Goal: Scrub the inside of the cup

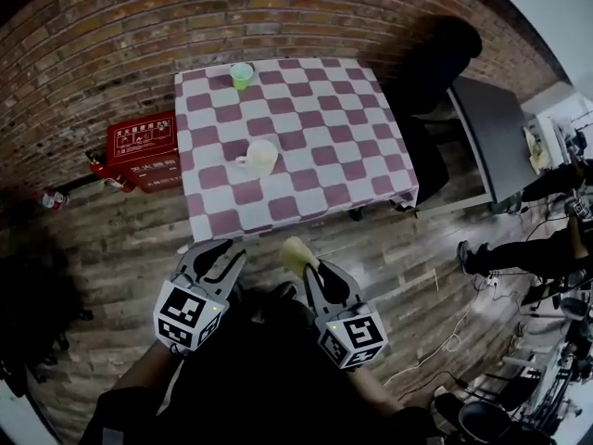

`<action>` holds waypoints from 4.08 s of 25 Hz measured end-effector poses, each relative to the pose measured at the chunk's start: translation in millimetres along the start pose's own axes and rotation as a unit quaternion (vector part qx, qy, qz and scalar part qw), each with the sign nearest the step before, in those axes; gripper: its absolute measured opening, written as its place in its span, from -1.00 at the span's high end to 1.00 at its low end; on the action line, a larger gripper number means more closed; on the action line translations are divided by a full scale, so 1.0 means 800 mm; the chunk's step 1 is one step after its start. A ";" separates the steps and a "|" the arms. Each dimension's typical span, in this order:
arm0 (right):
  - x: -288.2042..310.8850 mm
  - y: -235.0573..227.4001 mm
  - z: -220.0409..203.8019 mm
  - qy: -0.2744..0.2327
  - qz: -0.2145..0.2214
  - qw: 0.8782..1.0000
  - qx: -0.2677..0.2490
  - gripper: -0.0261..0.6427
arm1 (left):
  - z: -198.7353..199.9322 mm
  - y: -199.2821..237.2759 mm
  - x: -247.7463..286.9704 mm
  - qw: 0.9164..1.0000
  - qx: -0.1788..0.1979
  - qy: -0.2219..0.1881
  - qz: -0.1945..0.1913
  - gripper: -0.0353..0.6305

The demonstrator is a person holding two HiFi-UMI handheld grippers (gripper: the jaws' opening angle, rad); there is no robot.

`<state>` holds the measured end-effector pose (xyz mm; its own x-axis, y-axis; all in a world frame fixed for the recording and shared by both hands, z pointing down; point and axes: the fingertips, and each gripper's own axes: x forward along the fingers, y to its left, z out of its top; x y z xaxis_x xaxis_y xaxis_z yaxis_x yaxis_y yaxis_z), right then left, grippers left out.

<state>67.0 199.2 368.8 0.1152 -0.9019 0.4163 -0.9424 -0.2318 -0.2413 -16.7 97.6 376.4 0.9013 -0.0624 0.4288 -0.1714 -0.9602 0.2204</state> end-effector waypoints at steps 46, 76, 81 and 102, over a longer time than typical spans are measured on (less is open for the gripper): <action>0.425 -0.105 0.011 0.253 0.105 0.935 -0.225 0.70 | -0.062 0.258 0.285 0.974 0.096 0.187 0.088 0.54; 0.392 -0.106 0.090 0.184 0.178 0.966 -0.019 0.70 | -0.054 0.261 0.285 0.978 0.054 0.166 0.117 0.54; 0.404 -0.111 0.055 0.215 0.150 0.954 -0.145 0.70 | -0.051 0.258 0.284 0.979 0.051 0.163 0.115 0.54; 0.421 -0.070 0.043 0.153 0.193 0.830 -0.500 0.70 | -0.056 0.251 0.288 0.979 0.048 0.166 0.107 0.54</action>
<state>169.3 -103.8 492.2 -0.1971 -0.6678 0.7178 -0.6982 0.6095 0.3754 138.4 -97.6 559.0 0.6670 -0.1882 0.7209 -0.2891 -0.9571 0.0176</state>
